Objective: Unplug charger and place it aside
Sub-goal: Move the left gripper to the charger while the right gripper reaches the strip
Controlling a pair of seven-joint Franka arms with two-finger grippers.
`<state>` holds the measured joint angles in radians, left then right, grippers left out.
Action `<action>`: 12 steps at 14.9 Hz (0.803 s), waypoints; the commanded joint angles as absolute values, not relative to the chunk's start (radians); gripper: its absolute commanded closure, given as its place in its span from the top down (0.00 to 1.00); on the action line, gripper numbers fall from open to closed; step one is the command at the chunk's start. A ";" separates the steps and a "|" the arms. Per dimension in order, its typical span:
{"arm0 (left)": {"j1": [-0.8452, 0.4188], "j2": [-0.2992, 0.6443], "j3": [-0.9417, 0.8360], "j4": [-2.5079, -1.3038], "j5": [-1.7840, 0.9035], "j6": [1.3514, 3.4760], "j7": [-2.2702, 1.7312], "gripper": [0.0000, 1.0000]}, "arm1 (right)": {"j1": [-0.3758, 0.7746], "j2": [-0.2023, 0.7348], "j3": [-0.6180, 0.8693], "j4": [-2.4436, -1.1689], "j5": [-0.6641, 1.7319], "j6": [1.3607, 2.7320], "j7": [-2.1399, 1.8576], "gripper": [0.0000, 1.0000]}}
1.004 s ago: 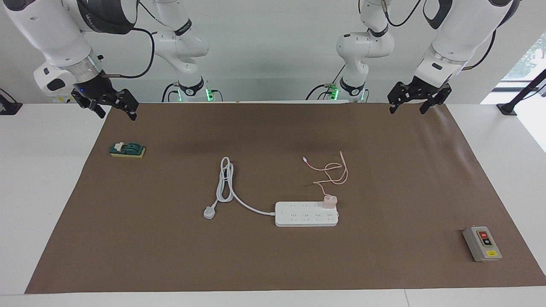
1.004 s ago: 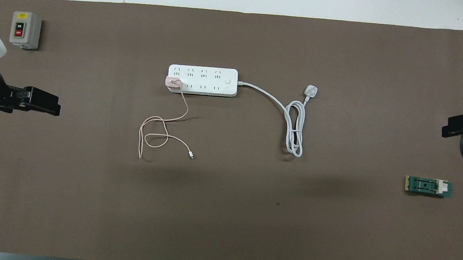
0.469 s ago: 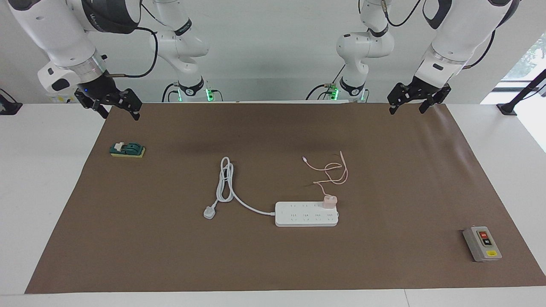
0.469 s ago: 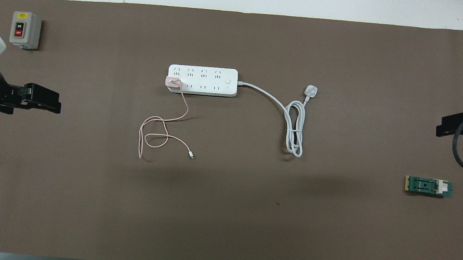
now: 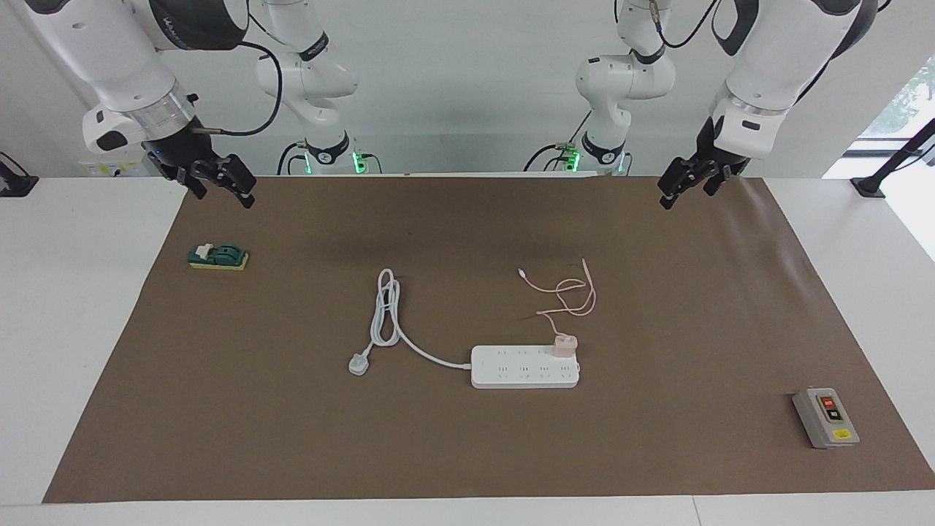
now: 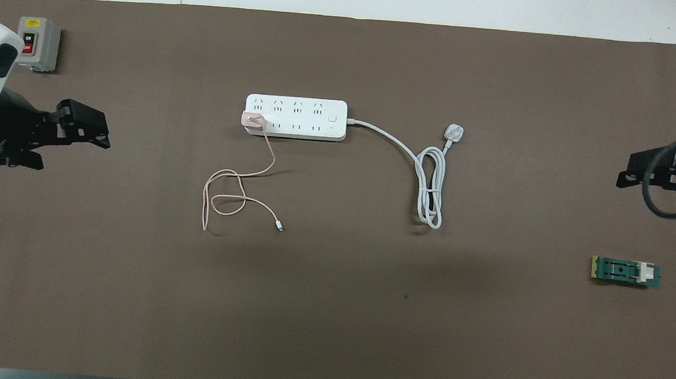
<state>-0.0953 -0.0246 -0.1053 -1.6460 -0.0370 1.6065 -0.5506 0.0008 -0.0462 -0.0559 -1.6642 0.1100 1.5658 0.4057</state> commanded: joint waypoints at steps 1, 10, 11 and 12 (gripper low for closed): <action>-0.172 0.078 -0.098 -1.620 -0.015 1.676 -0.772 1.00 | 0.040 -0.051 -0.051 -1.696 0.179 1.603 0.697 1.00; -0.278 0.490 -0.078 -1.292 -0.009 1.787 -1.432 1.00 | 0.218 0.268 -0.051 -1.482 0.362 1.683 1.483 1.00; -0.305 0.550 -0.048 -1.226 -0.005 1.781 -1.498 1.00 | 0.219 0.299 -0.051 -1.462 0.395 1.695 1.509 1.00; -0.349 0.602 0.003 -1.168 -0.005 1.784 -1.555 1.00 | 0.219 0.308 -0.051 -1.469 0.469 1.745 1.531 1.00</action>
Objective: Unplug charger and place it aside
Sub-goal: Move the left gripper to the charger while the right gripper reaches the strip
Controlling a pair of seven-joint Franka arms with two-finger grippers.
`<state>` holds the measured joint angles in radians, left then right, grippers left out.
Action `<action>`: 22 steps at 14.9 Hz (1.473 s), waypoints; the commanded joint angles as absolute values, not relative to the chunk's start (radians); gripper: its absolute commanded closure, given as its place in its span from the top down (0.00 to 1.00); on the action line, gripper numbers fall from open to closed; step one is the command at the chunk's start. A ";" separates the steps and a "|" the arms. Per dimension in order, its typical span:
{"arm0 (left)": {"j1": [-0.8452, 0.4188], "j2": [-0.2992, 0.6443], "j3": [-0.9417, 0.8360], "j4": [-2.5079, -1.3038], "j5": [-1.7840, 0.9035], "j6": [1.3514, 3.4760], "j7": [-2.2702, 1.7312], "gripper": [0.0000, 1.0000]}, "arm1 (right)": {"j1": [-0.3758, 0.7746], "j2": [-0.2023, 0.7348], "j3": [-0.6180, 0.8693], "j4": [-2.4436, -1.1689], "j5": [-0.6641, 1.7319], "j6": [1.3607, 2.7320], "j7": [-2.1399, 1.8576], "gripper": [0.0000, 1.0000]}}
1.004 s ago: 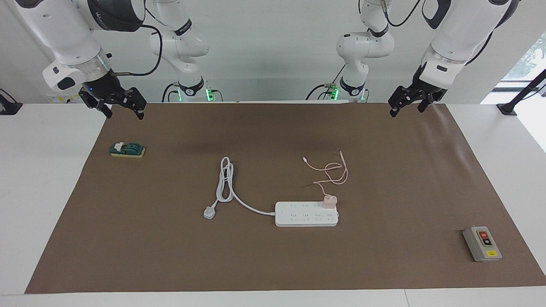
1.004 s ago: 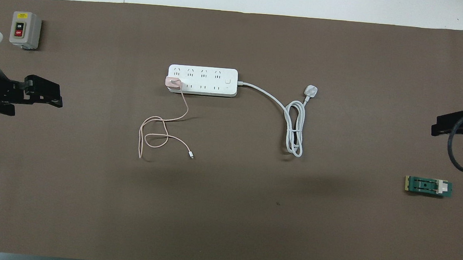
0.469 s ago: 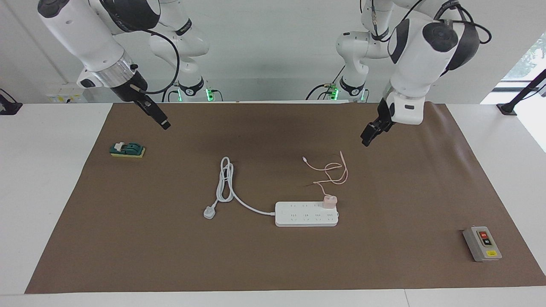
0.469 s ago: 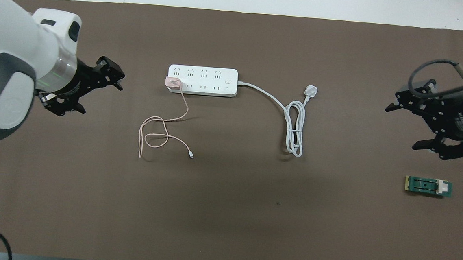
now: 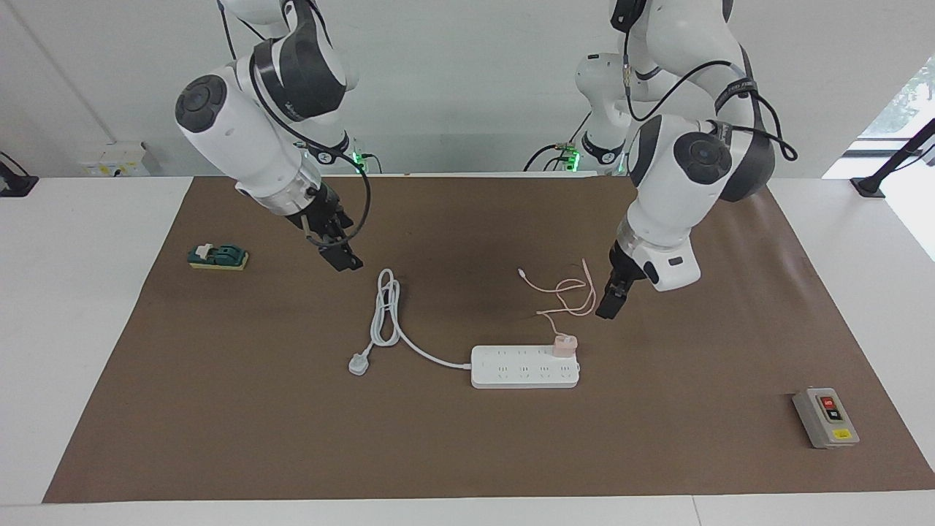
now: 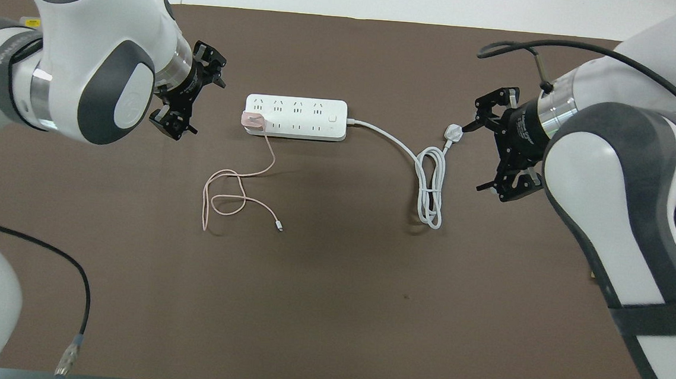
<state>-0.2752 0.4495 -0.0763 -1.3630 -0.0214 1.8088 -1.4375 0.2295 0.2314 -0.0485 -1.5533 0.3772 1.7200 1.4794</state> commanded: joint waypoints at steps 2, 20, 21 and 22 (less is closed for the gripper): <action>-0.417 0.644 0.090 -1.144 -0.029 1.804 -1.620 1.00 | 0.224 0.340 -0.051 -1.476 0.528 1.793 1.563 1.00; -0.475 0.571 0.103 -1.442 -0.075 2.014 -1.841 1.00 | 0.429 0.532 -0.046 -1.598 0.814 2.195 1.398 1.00; -0.477 0.569 0.104 -1.448 -0.075 2.016 -1.850 1.00 | 0.436 0.529 -0.046 -1.606 0.815 2.192 1.391 1.00; -0.480 0.568 0.103 -1.456 -0.074 2.023 -1.862 1.00 | 0.442 0.528 -0.046 -1.618 0.815 2.218 1.385 1.00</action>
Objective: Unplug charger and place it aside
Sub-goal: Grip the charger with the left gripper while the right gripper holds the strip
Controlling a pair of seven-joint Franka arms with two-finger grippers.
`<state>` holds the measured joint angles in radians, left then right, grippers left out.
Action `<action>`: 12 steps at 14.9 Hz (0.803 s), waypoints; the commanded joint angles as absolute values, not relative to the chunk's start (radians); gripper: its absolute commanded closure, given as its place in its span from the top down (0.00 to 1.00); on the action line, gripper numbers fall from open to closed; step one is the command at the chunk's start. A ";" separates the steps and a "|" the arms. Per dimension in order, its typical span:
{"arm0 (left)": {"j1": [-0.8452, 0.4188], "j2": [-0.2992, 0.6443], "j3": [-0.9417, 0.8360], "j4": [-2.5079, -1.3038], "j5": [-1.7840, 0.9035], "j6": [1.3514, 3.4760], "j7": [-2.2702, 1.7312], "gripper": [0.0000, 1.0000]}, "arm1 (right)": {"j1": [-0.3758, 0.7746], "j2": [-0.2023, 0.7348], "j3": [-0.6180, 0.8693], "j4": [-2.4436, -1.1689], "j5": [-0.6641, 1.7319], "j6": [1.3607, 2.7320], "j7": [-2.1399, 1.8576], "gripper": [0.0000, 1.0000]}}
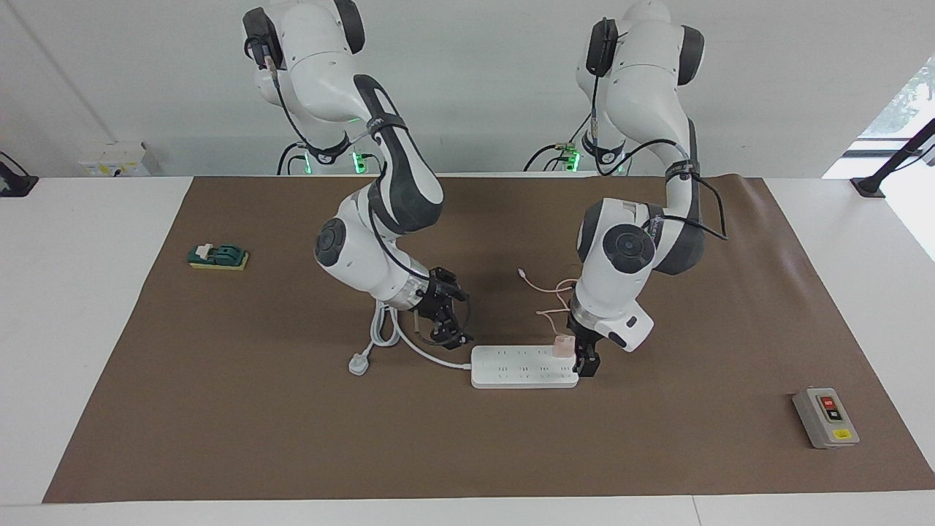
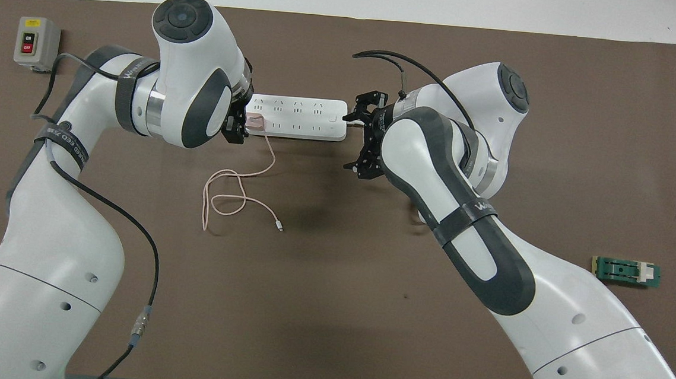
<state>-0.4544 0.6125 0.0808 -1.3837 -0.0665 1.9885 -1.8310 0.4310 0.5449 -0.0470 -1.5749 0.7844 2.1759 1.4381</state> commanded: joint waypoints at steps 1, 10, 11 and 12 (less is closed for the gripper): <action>-0.489 0.560 0.104 -1.477 -0.072 2.040 -1.877 1.00 | 0.462 0.529 -0.046 -1.623 0.815 2.267 1.372 1.00; -0.514 0.538 0.106 -1.540 -0.034 2.100 -1.885 0.93 | 0.439 0.661 -0.049 -1.478 0.798 2.227 1.370 1.00; -0.518 0.538 0.104 -1.542 -0.020 2.100 -1.885 0.91 | 0.443 0.699 -0.049 -1.432 0.798 2.233 1.371 1.00; -0.518 0.538 0.106 -1.542 -0.017 2.100 -1.885 0.87 | 0.451 0.719 -0.049 -1.416 0.801 2.241 1.371 1.00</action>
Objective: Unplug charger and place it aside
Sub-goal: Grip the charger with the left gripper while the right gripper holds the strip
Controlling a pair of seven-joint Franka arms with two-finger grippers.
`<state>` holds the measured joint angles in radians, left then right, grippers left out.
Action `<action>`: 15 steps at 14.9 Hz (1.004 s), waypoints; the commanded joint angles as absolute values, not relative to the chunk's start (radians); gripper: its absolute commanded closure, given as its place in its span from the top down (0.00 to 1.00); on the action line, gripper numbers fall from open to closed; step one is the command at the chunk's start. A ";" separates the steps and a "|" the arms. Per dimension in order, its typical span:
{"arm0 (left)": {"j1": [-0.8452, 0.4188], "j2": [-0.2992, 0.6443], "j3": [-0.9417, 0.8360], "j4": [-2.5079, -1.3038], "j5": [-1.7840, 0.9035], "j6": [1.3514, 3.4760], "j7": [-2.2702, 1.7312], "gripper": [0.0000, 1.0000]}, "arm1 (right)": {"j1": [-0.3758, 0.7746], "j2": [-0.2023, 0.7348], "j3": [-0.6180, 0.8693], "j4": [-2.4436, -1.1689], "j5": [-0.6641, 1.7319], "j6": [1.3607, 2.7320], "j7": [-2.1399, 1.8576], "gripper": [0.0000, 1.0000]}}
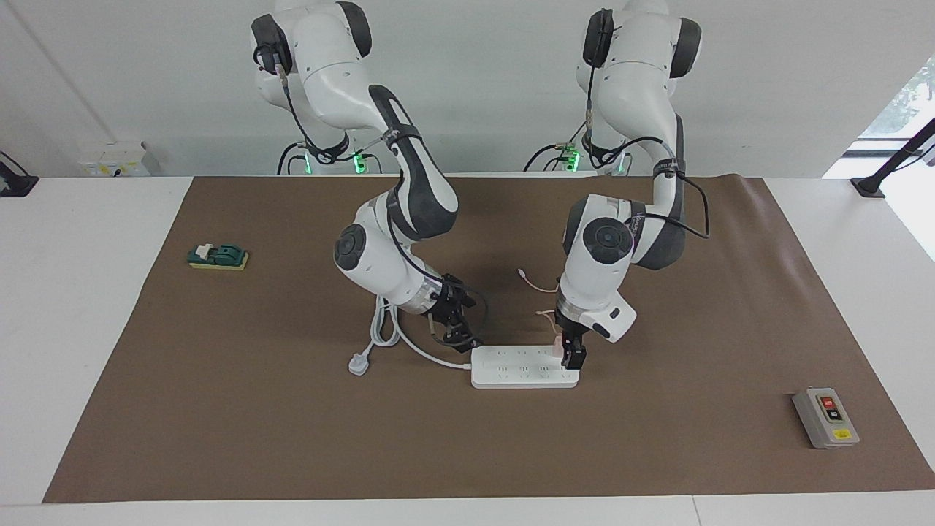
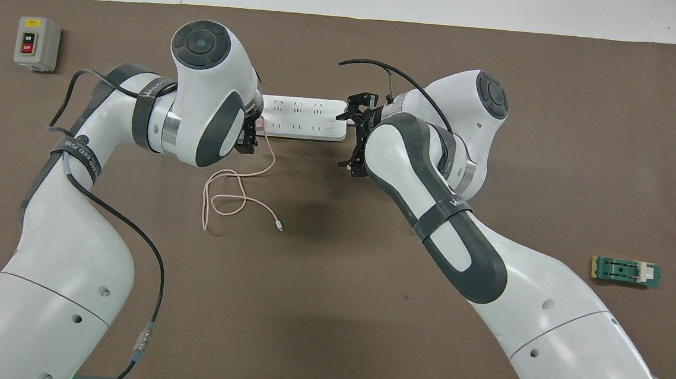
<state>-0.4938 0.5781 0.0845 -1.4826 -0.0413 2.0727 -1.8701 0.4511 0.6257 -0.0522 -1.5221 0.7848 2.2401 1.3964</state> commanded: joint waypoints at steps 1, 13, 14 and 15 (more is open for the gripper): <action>-0.518 0.537 0.106 -1.542 -0.015 2.100 -1.885 0.80 | 0.454 0.724 -0.049 -1.416 0.801 2.250 1.371 1.00; -0.514 0.526 0.104 -1.585 0.011 2.154 -1.875 0.00 | 0.453 0.845 -0.052 -1.276 0.773 2.279 1.341 1.00; -0.514 0.525 0.106 -1.585 0.011 2.154 -1.875 0.00 | 0.449 0.851 -0.051 -1.258 0.773 2.276 1.341 1.00; -0.514 0.525 0.106 -1.585 0.011 2.155 -1.875 0.00 | 0.446 0.859 -0.051 -1.246 0.775 2.276 1.341 1.00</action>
<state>-0.4954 0.5613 0.0861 -1.5256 -0.0079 2.1313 -1.8700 0.4554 0.8151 -0.0521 -1.3077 0.7838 2.2744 1.3586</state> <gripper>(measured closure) 0.687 0.000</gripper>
